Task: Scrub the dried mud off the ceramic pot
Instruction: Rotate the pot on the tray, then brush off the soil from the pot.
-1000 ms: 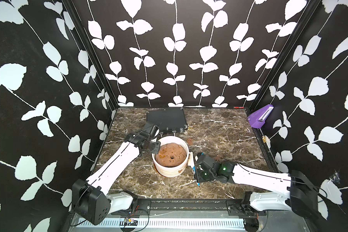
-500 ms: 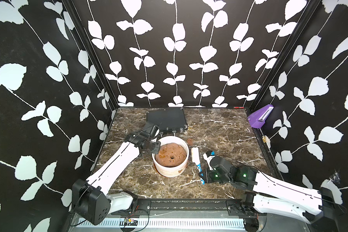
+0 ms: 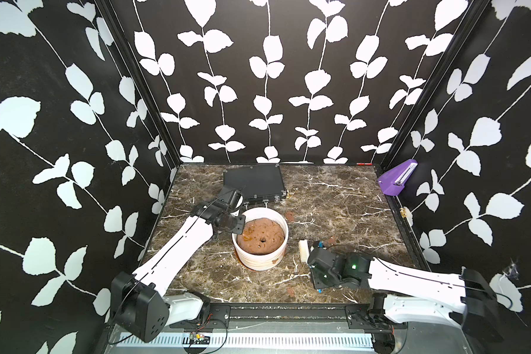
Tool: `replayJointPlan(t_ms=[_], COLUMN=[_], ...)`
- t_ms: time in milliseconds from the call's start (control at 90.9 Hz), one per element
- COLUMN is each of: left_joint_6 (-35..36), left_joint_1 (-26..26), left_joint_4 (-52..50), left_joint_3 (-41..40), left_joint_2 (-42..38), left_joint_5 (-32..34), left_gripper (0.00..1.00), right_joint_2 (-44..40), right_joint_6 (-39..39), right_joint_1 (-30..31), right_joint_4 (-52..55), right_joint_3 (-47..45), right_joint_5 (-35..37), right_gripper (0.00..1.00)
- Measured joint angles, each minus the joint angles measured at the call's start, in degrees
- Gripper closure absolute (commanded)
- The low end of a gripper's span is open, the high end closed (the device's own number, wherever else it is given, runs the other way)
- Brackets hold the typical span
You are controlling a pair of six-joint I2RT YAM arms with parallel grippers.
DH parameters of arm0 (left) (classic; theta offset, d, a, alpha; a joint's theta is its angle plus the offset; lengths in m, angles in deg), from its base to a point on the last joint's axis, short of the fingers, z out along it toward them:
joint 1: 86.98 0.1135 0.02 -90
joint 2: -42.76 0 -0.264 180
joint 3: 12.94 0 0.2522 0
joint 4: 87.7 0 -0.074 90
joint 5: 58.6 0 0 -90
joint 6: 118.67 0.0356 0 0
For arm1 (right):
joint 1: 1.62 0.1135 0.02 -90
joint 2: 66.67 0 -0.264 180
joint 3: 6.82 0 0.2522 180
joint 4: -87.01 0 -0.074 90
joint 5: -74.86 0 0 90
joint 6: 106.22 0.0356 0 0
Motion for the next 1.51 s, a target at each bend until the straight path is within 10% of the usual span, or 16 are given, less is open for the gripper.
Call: replayJointPlan(t_ms=[121, 330, 1507], left_joint_6=[0.00, 2.67, -9.51], left_joint_1=[0.61, -0.04, 1.49], left_joint_4=[2.12, -0.74, 2.43], left_joint_3=[2.29, 2.75, -8.72], left_joint_2=[4.59, 6.73, -6.67], left_joint_5=[-1.18, -1.42, 1.51], left_gripper=[0.58, 1.00, 1.00], right_joint_2=[0.79, 0.70, 4.44], right_joint_6=[0.96, 2.45, -0.61], right_joint_1=[0.81, 2.03, -4.46], right_joint_4=[-2.73, -4.04, -14.36], right_joint_3=[0.20, 0.22, 5.49], right_joint_5=[-0.72, -0.96, -9.27], right_gripper=[1.00, 1.00, 1.00])
